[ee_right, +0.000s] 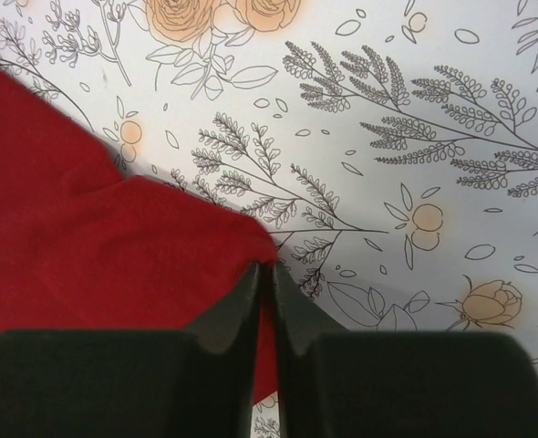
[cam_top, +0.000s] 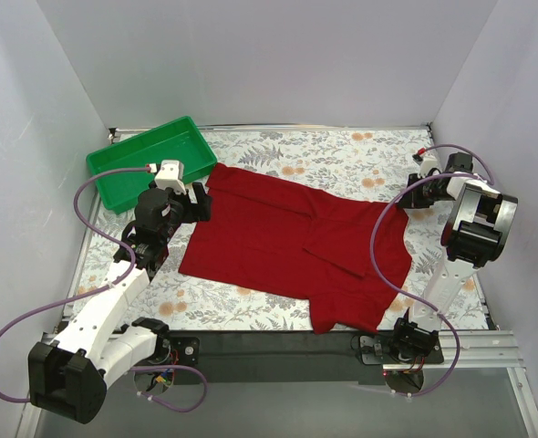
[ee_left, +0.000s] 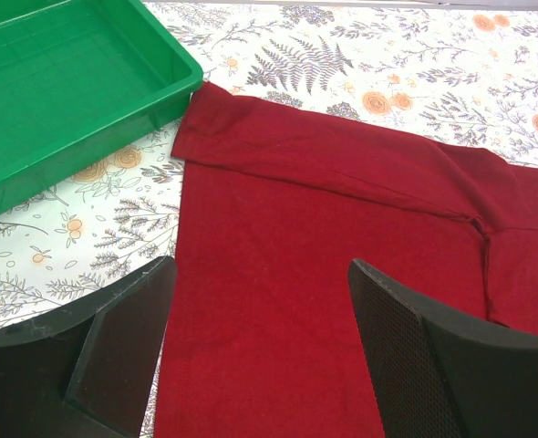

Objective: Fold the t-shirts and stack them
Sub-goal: Fold the tshirt

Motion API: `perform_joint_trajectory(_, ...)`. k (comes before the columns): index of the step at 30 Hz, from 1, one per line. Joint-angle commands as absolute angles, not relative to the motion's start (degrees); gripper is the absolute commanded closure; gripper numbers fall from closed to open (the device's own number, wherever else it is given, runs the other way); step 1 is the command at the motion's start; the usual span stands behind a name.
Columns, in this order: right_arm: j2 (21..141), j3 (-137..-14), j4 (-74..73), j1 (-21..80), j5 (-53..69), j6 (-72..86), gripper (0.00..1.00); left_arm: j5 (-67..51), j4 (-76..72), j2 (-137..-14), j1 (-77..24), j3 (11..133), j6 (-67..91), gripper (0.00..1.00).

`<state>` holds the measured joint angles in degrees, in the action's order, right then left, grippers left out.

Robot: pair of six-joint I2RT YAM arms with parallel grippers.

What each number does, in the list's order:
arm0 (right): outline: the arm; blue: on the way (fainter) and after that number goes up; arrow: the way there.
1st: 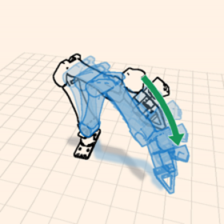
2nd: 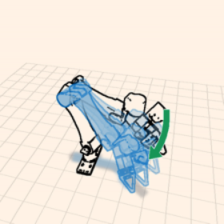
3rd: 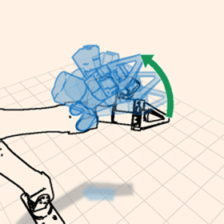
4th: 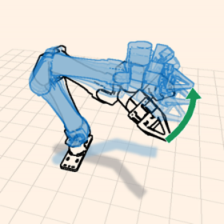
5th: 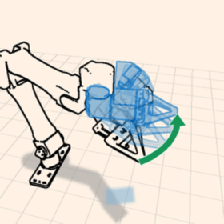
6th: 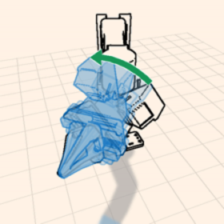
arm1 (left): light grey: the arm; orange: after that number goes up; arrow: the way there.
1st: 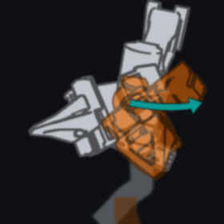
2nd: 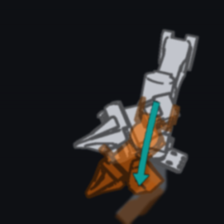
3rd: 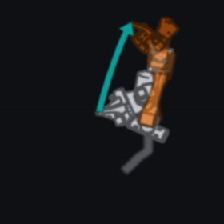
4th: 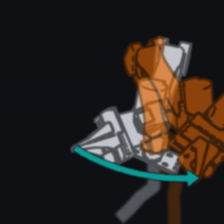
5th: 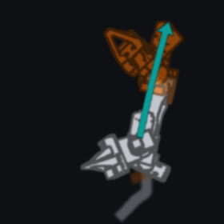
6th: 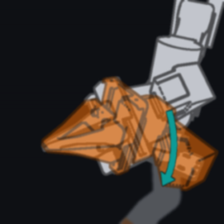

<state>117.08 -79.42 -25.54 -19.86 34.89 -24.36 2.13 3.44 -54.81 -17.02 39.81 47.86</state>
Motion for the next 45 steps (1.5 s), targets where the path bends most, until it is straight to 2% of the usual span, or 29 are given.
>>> perform_joint_trajectory(1,116.11,-80.59,-26.02,-20.04,34.11,-24.87,0.89,1.67,3.51,-54.23,-17.23,39.99,47.81,0.29)
perform_joint_trajectory(8,115.05,-82.35,-24.87,-21.09,31.47,-24.26,0.99,1.67,3.43,-54.23,-17.23,39.99,47.9,0.29)
perform_joint_trajectory(28,117.95,-88.94,-20.22,-21.71,17.85,-20.39,0.99,1.67,3.43,-55.19,-17.23,39.99,47.81,0.29)
perform_joint_trajectory(45,123.84,-98.08,-18.72,-21.71,11.08,-16.88,0.99,1.32,3.52,-56.78,-17.23,39.99,47.81,0.29)
